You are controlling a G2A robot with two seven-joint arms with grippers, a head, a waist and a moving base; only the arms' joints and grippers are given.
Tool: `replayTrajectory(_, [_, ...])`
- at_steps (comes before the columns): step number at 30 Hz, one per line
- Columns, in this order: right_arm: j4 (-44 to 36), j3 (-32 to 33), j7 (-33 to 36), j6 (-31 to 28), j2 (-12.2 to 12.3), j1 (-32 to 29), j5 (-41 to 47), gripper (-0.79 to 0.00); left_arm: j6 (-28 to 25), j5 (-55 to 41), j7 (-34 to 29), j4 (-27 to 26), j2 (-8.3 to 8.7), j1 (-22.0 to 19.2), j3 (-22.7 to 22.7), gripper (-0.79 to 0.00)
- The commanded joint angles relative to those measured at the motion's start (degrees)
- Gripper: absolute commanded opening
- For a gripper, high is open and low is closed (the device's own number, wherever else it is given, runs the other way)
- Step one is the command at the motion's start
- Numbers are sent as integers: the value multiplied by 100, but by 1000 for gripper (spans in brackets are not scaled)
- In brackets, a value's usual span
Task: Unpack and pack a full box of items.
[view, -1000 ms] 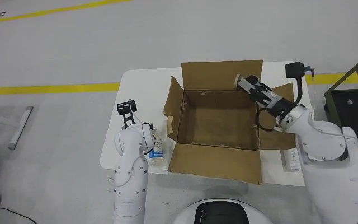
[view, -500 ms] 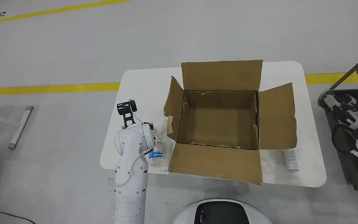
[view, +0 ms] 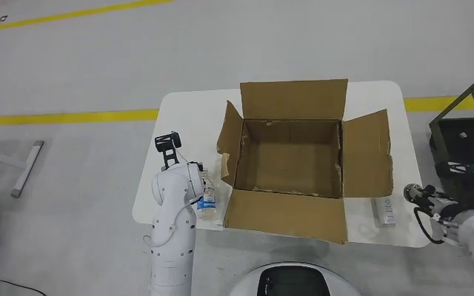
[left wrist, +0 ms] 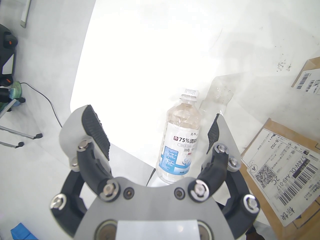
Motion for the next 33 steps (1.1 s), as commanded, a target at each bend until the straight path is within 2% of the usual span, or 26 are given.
replayTrajectory(1, [82, -114, 93, -21, 21, 61, -223, -785, 0, 0, 0, 0, 0, 0, 0, 0])
replayTrajectory(4, [233, -264, 180, -73, 53, 127, -585, -785, 0, 0, 0, 0, 0, 0, 0, 0])
replayTrajectory(17, [707, -581, 207, -183, 126, 357, -824, -785, 0, 0, 0, 0, 0, 0, 0, 0])
replayTrajectory(20, [771, -621, 194, -199, 140, 378, -826, -668, 0, 0, 0, 0, 0, 0, 0, 0])
replayTrajectory(24, [834, -647, 211, -221, 159, 400, -800, -600, 0, 0, 0, 0, 0, 0, 0, 0])
replayTrajectory(25, [837, -649, 215, -222, 164, 406, -783, -539, 0, 0, 0, 0, 0, 0, 0, 0])
replayTrajectory(31, [831, -622, 152, -182, 185, 398, -646, -471, 0, 0, 0, 0, 0, 0, 0, 0])
replayTrajectory(33, [754, -585, 26, -206, 192, 416, -540, -483, 0, 0, 0, 0, 0, 0, 0, 0])
